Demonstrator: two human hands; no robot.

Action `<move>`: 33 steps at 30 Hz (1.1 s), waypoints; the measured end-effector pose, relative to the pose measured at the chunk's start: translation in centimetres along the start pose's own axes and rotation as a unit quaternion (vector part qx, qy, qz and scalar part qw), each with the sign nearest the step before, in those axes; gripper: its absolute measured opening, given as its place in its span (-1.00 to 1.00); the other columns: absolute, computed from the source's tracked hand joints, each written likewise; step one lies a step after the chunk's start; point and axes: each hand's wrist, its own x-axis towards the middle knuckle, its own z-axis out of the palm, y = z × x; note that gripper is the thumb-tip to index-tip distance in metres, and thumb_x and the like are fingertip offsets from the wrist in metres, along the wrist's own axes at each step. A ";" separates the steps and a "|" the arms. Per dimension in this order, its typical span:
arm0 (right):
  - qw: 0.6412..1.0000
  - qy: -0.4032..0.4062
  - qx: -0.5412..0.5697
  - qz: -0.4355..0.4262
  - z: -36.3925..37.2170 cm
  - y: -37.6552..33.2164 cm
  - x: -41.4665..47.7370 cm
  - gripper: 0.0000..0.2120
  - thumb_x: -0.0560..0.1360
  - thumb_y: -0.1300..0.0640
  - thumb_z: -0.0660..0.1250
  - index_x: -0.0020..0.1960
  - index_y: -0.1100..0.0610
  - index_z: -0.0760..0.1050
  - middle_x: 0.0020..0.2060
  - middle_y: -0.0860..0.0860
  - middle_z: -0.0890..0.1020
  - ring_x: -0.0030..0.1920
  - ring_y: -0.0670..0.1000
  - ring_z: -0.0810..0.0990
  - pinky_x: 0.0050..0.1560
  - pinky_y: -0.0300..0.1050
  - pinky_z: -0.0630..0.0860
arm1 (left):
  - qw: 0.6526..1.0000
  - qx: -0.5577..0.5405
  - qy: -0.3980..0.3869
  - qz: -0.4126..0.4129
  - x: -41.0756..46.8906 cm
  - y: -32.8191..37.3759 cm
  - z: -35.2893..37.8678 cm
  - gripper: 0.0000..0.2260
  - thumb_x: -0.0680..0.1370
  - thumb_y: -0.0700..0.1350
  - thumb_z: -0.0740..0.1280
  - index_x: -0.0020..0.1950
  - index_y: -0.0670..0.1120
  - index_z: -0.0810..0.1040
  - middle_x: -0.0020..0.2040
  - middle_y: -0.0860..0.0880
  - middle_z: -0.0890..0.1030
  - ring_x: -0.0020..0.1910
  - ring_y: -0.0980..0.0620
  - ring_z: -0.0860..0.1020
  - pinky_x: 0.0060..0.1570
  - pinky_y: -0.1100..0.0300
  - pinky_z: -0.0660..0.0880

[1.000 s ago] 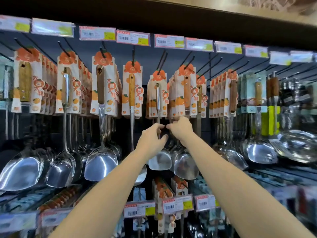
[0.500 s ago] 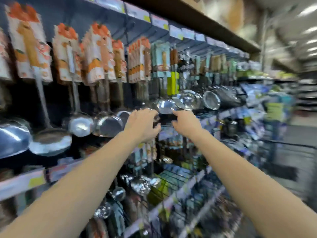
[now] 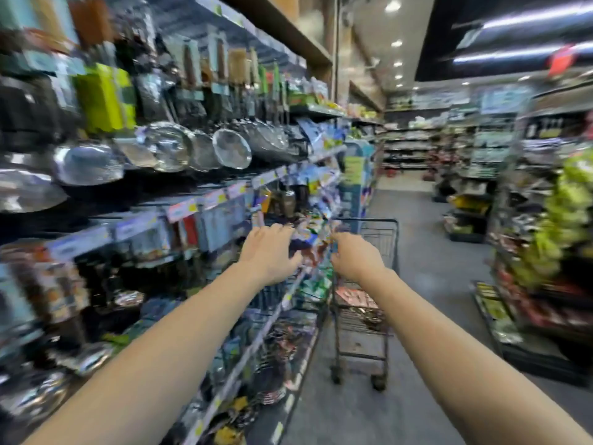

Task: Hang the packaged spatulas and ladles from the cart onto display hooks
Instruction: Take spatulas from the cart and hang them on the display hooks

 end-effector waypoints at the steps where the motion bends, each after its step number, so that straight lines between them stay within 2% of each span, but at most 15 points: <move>1: 1.000 -0.006 -0.003 0.006 0.4 2.4 0.7 -0.67 0.56 0.10 0.24 0.30 0.12 0.51 0.21 0.15 0.62 0.19 0.21 0.61 0.01 0.03 0.52 | 1.000 -0.018 -0.013 0.001 1.8 1.5 1.6 -0.45 0.62 0.23 0.22 0.55 0.00 0.37 0.40 -0.08 0.53 0.28 -0.13 0.56 0.26 -0.05 0.50; 4: 1.000 -0.018 -0.012 0.019 1.8 8.9 3.0 -0.71 0.53 0.14 0.26 0.21 0.17 0.54 0.18 0.17 0.63 0.18 0.22 0.60 0.07 0.02 0.53 | 0.997 -0.060 -0.048 0.005 6.9 5.8 6.3 -0.44 0.61 0.24 0.22 0.54 -0.01 0.38 0.45 -0.08 0.49 0.32 -0.13 0.54 0.28 -0.05 0.50; 6: 0.999 -0.030 -0.021 0.037 3.0 12.9 4.8 -0.68 0.53 0.15 0.25 0.26 0.15 0.53 0.22 0.15 0.61 0.19 0.21 0.60 0.12 0.05 0.56 | 0.995 -0.069 -0.064 0.016 10.0 8.2 9.0 -0.44 0.61 0.21 0.22 0.55 -0.02 0.36 0.45 -0.10 0.48 0.31 -0.16 0.54 0.28 -0.09 0.49; 9: 0.996 -0.060 -0.030 0.057 5.2 18.1 7.6 -0.59 0.56 0.15 0.25 0.40 0.17 0.47 0.33 0.13 0.57 0.31 0.18 0.54 0.25 0.10 0.56 | 0.994 -0.075 -0.081 0.019 14.4 10.8 13.0 -0.45 0.62 0.21 0.22 0.53 -0.05 0.37 0.36 -0.13 0.53 0.24 -0.17 0.55 0.24 -0.07 0.49; 13: 0.994 -0.075 -0.041 0.071 8.2 23.4 11.0 -0.61 0.56 0.14 0.25 0.37 0.17 0.49 0.29 0.14 0.60 0.27 0.19 0.57 0.22 0.09 0.58 | 0.988 -0.092 -0.120 0.010 19.6 12.6 18.2 -0.45 0.61 0.22 0.22 0.52 -0.06 0.38 0.39 -0.11 0.52 0.32 -0.17 0.52 0.29 -0.06 0.48; 20: 0.984 -0.128 -0.056 0.114 15.8 30.3 18.8 -0.70 0.54 0.21 0.23 0.25 0.17 0.53 0.18 0.13 0.62 0.14 0.20 0.61 0.07 0.06 0.58 | 0.986 -0.070 -0.154 0.013 29.1 11.4 28.0 -0.39 0.62 0.20 0.23 0.58 -0.10 0.32 0.46 -0.15 0.49 0.35 -0.20 0.52 0.27 -0.07 0.51; 25: 0.976 -0.145 -0.043 0.155 21.7 34.8 26.6 -0.72 0.52 0.18 0.24 0.20 0.10 0.55 0.10 0.09 0.66 0.05 0.17 0.65 0.03 0.06 0.65 | 0.984 -0.072 -0.159 0.022 38.1 9.2 35.3 -0.46 0.61 0.18 0.24 0.50 -0.09 0.41 0.35 -0.15 0.56 0.26 -0.19 0.56 0.21 -0.06 0.53; 30: 0.963 -0.187 -0.043 0.188 27.0 38.6 33.2 -0.78 0.53 0.13 0.27 0.13 0.12 0.56 0.06 0.09 0.67 0.01 0.16 0.66 0.01 0.07 0.66 | 0.978 -0.056 -0.195 0.044 45.5 8.4 41.8 -0.49 0.62 0.15 0.22 0.46 -0.12 0.44 0.34 -0.17 0.54 0.30 -0.20 0.53 0.26 -0.05 0.46; 33: 0.958 -0.208 -0.040 0.193 29.5 40.9 36.4 -0.71 0.55 0.11 0.26 0.23 0.15 0.55 0.13 0.12 0.66 0.10 0.19 0.64 0.07 0.08 0.63 | 0.973 -0.067 -0.220 0.039 49.2 8.3 45.8 -0.52 0.63 0.15 0.21 0.44 -0.12 0.44 0.31 -0.16 0.55 0.28 -0.19 0.54 0.28 -0.06 0.46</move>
